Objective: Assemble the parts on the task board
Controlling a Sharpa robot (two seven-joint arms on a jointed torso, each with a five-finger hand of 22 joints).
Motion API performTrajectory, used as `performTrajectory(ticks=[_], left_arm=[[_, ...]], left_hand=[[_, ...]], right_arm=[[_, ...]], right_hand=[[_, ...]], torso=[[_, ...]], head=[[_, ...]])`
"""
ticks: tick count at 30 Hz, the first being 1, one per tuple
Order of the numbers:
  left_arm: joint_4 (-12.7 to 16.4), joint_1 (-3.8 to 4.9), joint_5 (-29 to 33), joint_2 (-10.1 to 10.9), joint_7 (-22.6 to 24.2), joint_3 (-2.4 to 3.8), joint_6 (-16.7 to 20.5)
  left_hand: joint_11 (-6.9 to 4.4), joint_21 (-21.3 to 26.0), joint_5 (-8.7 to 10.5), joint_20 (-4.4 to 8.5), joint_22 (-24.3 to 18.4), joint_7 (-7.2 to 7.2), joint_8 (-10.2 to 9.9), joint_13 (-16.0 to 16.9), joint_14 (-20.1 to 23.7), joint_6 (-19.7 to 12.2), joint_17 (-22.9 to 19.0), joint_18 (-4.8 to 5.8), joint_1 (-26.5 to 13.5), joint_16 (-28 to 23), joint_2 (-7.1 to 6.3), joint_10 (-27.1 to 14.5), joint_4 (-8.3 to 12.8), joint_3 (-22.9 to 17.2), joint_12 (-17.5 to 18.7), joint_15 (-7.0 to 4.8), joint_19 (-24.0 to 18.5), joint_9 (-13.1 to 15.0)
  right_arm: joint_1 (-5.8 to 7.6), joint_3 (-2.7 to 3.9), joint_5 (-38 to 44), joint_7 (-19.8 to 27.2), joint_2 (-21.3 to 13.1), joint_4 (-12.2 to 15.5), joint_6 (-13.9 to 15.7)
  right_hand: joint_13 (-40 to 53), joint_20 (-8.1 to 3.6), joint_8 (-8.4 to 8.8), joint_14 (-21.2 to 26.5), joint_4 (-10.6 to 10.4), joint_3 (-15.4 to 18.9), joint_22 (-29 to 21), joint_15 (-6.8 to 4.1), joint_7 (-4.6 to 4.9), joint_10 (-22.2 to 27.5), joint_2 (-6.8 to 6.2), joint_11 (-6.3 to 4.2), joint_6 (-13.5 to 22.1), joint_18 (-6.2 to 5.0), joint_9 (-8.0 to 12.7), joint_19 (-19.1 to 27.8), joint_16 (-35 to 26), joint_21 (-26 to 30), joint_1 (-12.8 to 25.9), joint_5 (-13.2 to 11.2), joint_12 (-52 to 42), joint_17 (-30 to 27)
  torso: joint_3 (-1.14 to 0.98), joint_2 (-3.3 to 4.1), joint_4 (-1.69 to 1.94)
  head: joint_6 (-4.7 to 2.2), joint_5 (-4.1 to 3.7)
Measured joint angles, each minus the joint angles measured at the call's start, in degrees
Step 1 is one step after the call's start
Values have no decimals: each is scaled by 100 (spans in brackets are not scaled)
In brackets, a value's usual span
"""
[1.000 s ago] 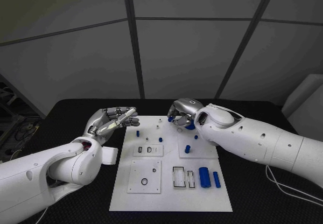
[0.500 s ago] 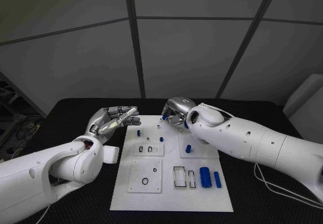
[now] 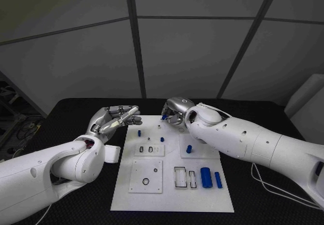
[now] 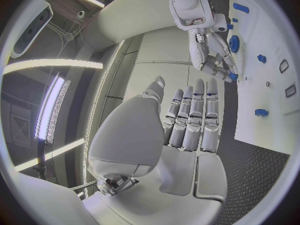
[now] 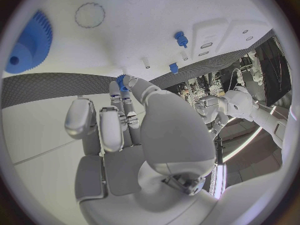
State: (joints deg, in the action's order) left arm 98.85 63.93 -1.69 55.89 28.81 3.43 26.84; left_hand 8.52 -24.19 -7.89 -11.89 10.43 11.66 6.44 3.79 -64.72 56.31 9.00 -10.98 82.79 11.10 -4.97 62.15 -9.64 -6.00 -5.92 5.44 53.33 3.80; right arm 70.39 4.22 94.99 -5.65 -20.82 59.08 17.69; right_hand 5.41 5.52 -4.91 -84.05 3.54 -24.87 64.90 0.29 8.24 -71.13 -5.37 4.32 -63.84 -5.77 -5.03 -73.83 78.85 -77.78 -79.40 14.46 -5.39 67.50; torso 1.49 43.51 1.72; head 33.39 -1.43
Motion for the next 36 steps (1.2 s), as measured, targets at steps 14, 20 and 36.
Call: performTrajectory(ticks=[14, 20, 36], left_arm=[[-3, 15, 0, -15, -10, 0, -4], [-5, 24, 0, -21, -16, 0, -5], [-11, 46, -1, -29, -31, 0, -12]], left_hand=[[0, 0, 0, 0, 4, 0, -23, 0, 0, 0, -1, 0, 0, -27, 0, 0, 0, 0, 22, 0, 0, 0], [0, 0, 0, 0, 4, 0, -23, 0, 0, 0, 1, 0, 0, -27, 0, 0, 0, 0, 22, 0, 0, 0], [0, 0, 0, 0, 3, 0, -23, 0, 0, 0, 4, 0, 0, -27, 0, 0, 0, 0, 22, 0, 0, 0]], right_arm=[[0, -1, -37, 20, 159, -195, -111], [3, 0, -47, 34, 232, -266, -155], [2, -4, -50, 26, 317, -353, -380]], right_hand=[[14, 0, 12, 0, -16, -16, 9, 0, 17, 20, -23, 19, 22, 0, 3, 0, 0, 0, 24, 0, 32, 18], [15, 0, 17, 0, -16, -16, 9, 0, 31, 40, -23, 40, 47, 0, 6, 0, 0, 0, 24, 0, 32, 17], [-152, 196, 130, 11, -96, -30, -451, 156, 189, 1039, -199, 255, 836, 0, 119, 361, -22, 203, 267, -216, 174, -181]], torso=[[0, -1, 1], [1, -1, 1], [1, -1, -4]], head=[[32, 20], [36, 27], [49, 49]])
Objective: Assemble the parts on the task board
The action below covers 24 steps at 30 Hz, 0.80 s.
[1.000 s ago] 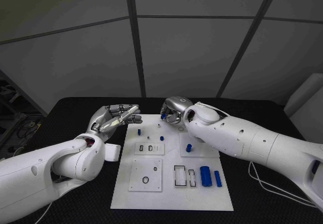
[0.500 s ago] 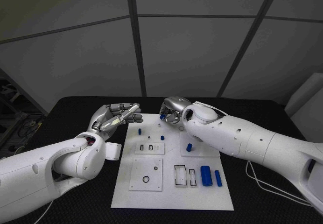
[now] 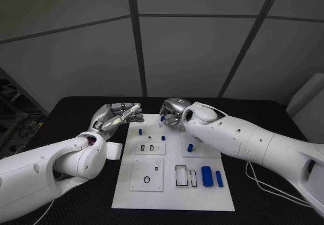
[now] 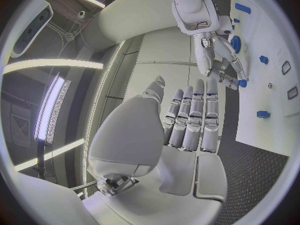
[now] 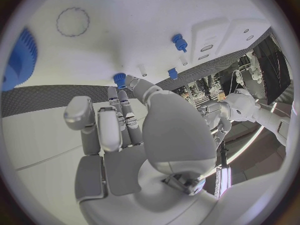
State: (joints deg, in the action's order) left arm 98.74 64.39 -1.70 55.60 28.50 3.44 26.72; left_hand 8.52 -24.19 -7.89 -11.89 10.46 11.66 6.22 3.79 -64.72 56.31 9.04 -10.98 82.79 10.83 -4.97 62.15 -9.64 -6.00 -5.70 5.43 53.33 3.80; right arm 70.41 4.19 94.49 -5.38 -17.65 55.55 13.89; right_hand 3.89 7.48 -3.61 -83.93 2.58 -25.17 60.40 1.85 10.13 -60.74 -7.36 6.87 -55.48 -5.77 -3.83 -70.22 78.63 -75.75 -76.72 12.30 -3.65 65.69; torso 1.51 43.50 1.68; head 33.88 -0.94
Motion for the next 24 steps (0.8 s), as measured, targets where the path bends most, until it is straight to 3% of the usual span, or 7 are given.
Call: performTrajectory(ticks=[7, 13, 19, 22, 24], left_arm=[[-1, 4, 0, 8, -10, 0, -7], [-2, 4, -1, 41, -19, 0, -16], [-12, 5, -1, 85, -25, 0, -25], [-33, 5, -1, 89, -27, 0, -30], [-57, 5, -1, 89, -29, -1, -35]], left_hand=[[0, 0, 0, 0, 0, 0, -25, 0, 0, 0, 5, 0, 0, -22, 0, 0, 0, 0, 28, 0, 0, 0], [20, 0, 0, 0, -1, 0, -24, 0, 0, 0, 5, 0, 0, -22, 0, -20, 0, 0, 28, 0, 0, 0], [20, 0, 0, 0, -1, 0, -24, 0, 0, 0, 4, 0, 0, -22, 0, -20, 0, 0, 28, 0, 0, 0], [20, 0, 0, 0, -1, 0, -24, 0, 0, 0, 4, 0, 0, -22, 0, -20, 0, 0, 28, 0, 0, 0], [20, 0, 0, 0, -1, 0, -24, 0, 0, 0, 4, 0, 0, -22, 0, -20, 0, 0, 28, 0, 0, 0]], right_arm=[[-1, -1, -1, 0, -147, 193, 24], [-3, -1, -14, -6, -678, 776, 171], [1, 4, -194, -71, -1476, 1449, 296], [21, 5, -426, -141, -1851, 1746, 299], [35, 8, -612, -205, -2084, 1910, 266]], right_hand=[[0, 39, 0, -21, 1, 114, -208, 21, 0, 262, -32, 40, 200, 0, 0, 123, -49, 93, -32, 0, -32, -178], [25, 39, -23, -21, -30, 178, -161, 21, 13, 178, -32, 5, 148, 0, -33, 123, -49, 93, -32, 32, -226, -153], [104, -4, -61, -18, -118, 265, 12, 18, 20, -305, -84, -63, -6, 0, -67, -32, -37, 17, 20, 34, -531, -89], [252, -45, -61, -10, -193, 422, 156, -79, 11, -827, -205, -152, -38, -1, -67, -149, 19, -52, 141, 181, -840, -15], [490, -116, -61, -5, -241, 669, 278, -190, -63, -1233, -290, -259, 36, 0, -67, -243, 70, -123, 226, 284, -1210, 68]], torso=[[-4, -1, -7], [-9, -11, -20], [-11, -32, -52], [-18, -46, -75], [-22, -52, -89]], head=[[-6, 12], [-19, 19], [-34, 48], [-34, 59], [-40, 63]])
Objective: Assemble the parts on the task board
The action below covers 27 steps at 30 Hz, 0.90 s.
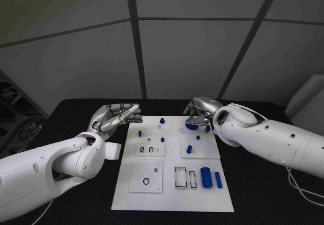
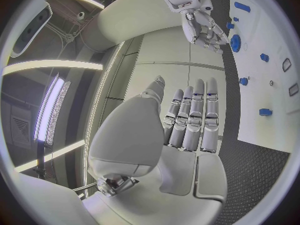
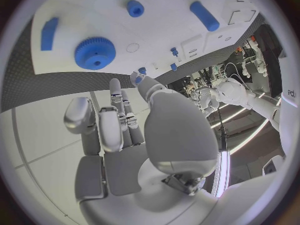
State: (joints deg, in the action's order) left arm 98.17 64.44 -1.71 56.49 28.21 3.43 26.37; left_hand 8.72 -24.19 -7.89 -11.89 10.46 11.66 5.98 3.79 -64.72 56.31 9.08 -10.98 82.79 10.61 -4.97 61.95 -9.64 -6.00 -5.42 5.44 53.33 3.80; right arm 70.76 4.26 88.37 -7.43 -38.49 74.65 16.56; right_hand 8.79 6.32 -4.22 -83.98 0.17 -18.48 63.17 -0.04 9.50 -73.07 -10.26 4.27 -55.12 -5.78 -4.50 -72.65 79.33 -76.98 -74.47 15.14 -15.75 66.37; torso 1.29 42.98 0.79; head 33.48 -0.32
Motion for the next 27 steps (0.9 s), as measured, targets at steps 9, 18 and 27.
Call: performTrajectory(ticks=[9, 18, 27], left_arm=[[-87, 0, 0, -40, -2, 0, -18], [-130, 0, -1, -76, -4, -1, -38], [-145, 0, -1, -97, -10, -1, -47]], left_hand=[[0, 0, 0, 0, 0, 0, 0, 0, 0, 0, 0, 0, 0, 0, 0, 0, 0, 0, 0, 0, 0, 0], [0, 0, 0, 0, 0, 0, 0, 0, 0, 0, -1, 0, 0, 0, 0, 0, 0, 0, 0, 0, 0, 0], [0, 0, 0, 0, -1, 0, 0, 0, -20, 0, 7, 0, -24, 1, 24, 0, 0, 0, 0, 20, 0, 0]], right_arm=[[15, 1, -469, -267, -276, 81, -335], [18, 0, -653, -432, -114, -239, -633], [18, 0, -719, -467, 85, -498, -732]], right_hand=[[3735, -39, -246, 4, -626, 1530, 577, -60, -50, 510, 209, -46, 273, 93, -65, -407, 534, -286, -451, 216, -3816, 850], [4544, -9, -354, 0, -906, 1760, 683, -20, -7, 469, 264, -6, 425, 93, -77, -436, 618, -324, -628, 216, -4521, 858], [4818, 12, -414, 5, -1023, 1796, 740, -15, 2, 406, 290, 13, 470, 91, -89, -458, 652, -350, -653, 294, -4747, 857]], torso=[[-15, -15, -30], [-18, -9, -30], [-14, -7, -31]], head=[[-18, 1], [-8, -9], [21, -14]])
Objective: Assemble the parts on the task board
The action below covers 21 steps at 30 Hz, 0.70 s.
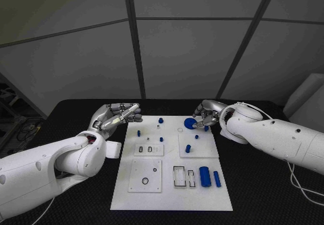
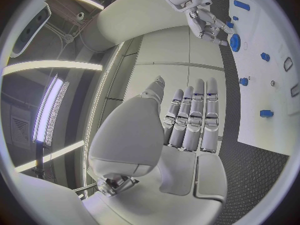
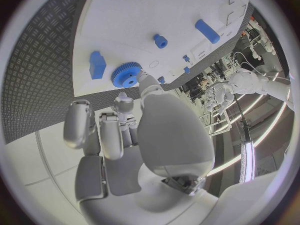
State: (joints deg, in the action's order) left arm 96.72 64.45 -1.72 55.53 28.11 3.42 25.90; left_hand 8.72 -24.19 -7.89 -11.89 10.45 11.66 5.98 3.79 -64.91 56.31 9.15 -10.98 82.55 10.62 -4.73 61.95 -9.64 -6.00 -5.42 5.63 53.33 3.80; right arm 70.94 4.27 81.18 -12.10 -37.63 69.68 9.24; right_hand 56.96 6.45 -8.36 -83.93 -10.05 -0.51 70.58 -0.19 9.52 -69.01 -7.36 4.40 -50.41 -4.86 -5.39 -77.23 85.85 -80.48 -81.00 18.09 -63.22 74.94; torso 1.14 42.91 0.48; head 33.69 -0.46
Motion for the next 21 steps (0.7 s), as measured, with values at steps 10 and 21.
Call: performTrajectory(ticks=[10, 21], left_arm=[[-10, 0, 0, -18, -9, 0, -8], [-16, 0, 0, -20, -16, 0, -16]], left_hand=[[0, 0, 0, 0, 0, 0, 0, 0, 0, 0, -1, 0, 0, 1, 0, 0, 0, 0, 0, 0, 0, 0], [0, 0, 0, 0, 0, 0, 0, 0, 0, 0, -1, 0, 1, 2, 0, 0, 0, 0, 0, 0, 0, 0]], right_arm=[[1, 1, -31, 2, 210, -248, -117], [3, 1, -72, 9, 337, -429, -266]], right_hand=[[117, 0, -6, 0, -57, 26, 15, 0, 9, -41, 0, 0, 31, 0, 0, 0, 32, 0, 0, 22, -83, -1], [173, 20, -28, 0, -103, 39, 19, 0, 21, -61, 22, 20, 60, -1, 2, -20, 32, 0, -21, 22, -149, -1]], torso=[[1, 1, 0], [-3, 0, 1]], head=[[27, 10], [62, 35]])
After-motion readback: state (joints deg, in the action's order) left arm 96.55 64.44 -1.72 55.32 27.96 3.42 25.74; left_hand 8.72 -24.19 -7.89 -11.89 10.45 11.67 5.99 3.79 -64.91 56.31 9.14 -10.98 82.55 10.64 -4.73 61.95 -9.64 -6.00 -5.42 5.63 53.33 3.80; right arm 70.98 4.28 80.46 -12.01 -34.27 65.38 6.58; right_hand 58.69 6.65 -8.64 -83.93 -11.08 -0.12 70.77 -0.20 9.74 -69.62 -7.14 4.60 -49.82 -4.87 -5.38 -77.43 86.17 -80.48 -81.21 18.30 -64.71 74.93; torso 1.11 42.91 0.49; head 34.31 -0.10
